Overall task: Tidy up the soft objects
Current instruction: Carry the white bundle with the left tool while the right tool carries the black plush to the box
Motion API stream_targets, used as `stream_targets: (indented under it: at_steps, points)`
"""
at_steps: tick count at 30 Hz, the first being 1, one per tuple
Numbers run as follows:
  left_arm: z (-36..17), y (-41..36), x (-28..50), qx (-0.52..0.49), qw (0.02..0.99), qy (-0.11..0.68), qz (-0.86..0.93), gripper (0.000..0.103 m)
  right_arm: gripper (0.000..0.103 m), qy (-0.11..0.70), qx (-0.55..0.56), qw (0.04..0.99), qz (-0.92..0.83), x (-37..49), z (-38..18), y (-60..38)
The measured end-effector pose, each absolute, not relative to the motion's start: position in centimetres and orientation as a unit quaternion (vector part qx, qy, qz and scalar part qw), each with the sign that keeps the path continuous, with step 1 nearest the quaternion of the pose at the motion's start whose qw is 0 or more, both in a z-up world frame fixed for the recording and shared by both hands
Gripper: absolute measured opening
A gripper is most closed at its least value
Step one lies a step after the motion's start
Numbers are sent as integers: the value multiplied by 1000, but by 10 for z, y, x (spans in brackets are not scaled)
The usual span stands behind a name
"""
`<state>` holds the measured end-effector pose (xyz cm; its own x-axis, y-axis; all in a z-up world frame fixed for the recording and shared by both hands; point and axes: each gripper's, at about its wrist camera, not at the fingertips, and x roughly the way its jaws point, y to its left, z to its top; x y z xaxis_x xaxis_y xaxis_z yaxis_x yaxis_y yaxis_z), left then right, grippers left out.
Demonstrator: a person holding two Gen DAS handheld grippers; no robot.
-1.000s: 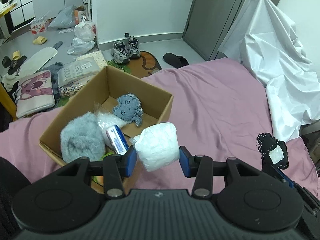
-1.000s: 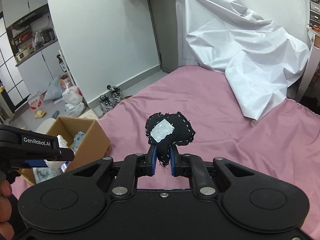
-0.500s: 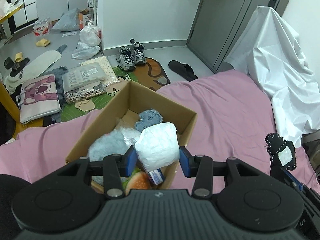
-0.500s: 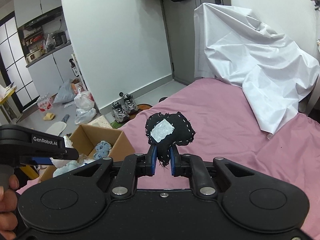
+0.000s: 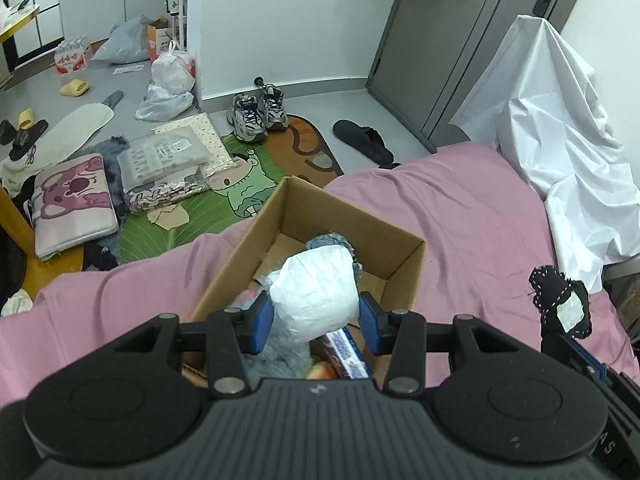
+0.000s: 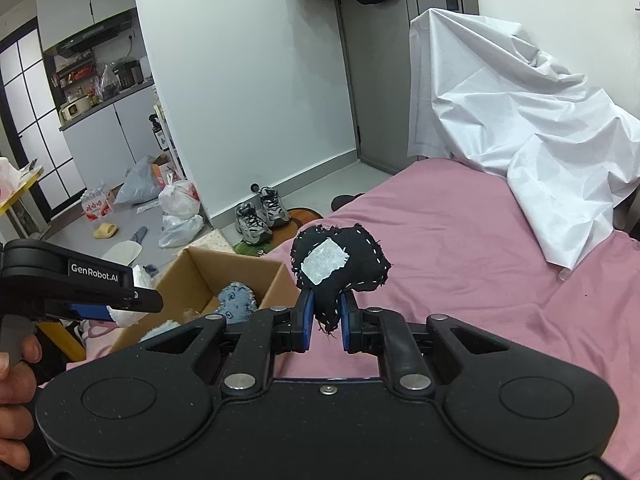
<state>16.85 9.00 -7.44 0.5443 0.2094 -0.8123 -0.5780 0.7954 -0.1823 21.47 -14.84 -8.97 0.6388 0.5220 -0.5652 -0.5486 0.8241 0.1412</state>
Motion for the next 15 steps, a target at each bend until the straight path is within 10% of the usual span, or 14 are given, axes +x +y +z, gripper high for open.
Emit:
stream_targets:
  at_steps: [15]
  points:
    - [-80, 122, 176, -218, 852, 429, 209, 44, 14, 327, -5, 891, 315, 222, -102, -124]
